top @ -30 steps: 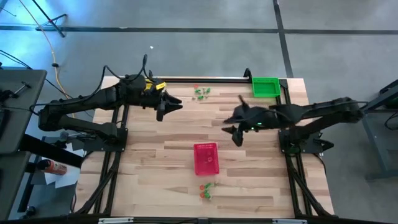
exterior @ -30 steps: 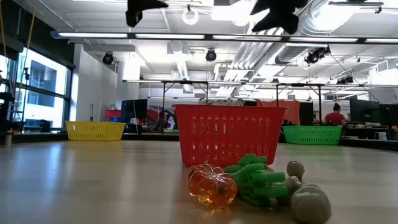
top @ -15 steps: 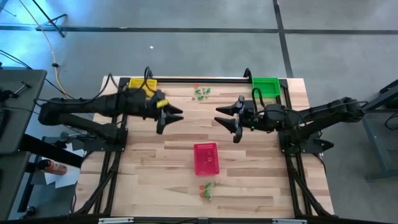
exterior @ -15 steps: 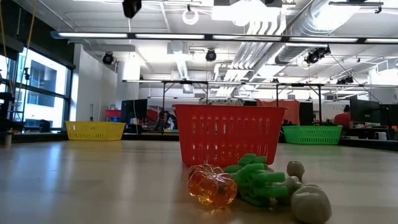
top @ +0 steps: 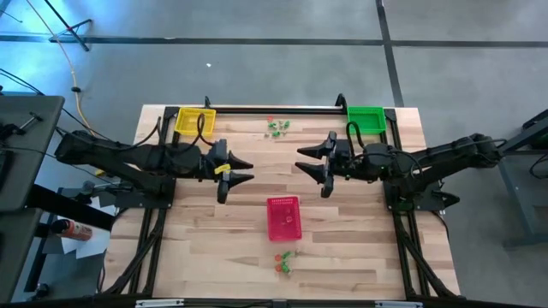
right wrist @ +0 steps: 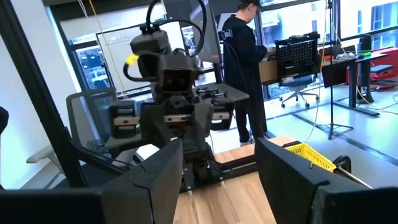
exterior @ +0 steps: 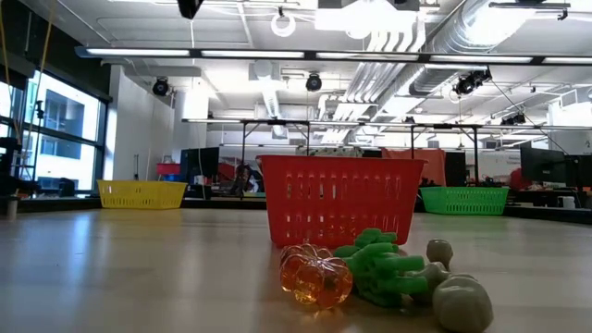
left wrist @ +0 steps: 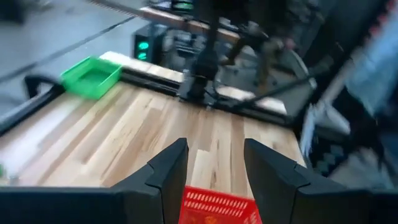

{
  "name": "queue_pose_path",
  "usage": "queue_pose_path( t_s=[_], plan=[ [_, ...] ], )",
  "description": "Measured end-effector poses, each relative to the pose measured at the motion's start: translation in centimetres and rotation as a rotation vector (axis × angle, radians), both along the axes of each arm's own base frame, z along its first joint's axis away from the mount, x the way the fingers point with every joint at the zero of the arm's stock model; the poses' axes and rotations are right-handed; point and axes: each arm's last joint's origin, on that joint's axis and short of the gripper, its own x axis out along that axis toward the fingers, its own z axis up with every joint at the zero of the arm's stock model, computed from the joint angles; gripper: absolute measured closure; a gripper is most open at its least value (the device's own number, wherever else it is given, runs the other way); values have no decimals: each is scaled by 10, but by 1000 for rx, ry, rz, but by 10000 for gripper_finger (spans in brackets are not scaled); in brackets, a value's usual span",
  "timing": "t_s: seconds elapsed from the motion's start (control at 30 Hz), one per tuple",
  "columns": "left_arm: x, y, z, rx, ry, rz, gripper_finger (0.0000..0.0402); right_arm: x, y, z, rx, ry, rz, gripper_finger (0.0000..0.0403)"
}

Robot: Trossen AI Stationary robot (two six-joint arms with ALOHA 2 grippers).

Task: Sort Halloween decoration
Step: Put the orange pumpkin toy into the red bin

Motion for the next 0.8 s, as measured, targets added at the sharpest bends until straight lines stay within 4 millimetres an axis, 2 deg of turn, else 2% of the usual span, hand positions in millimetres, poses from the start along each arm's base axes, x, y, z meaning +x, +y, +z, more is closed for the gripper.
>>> queue_pose_path(
  t_s=[0.17, 0.33, 0.5, 0.67, 0.8],
  plan=[
    [4, -11, 11, 168, -10, -231, 252, -2, 0, 0, -5, 15, 0, 206],
    [24, -25, 10, 292, 198, -376, 252, -11, -2, 8, 2, -12, -1, 206],
    [55, -47, -4, 392, 369, -554, 252, -26, -5, 18, 7, -39, -3, 206],
    [87, -77, -18, 452, 397, -635, 252, -44, -8, 23, -3, 1, -4, 206],
    [110, -105, -38, 475, 431, -674, 252, -60, -10, 23, -8, 55, -4, 206]
  ],
)
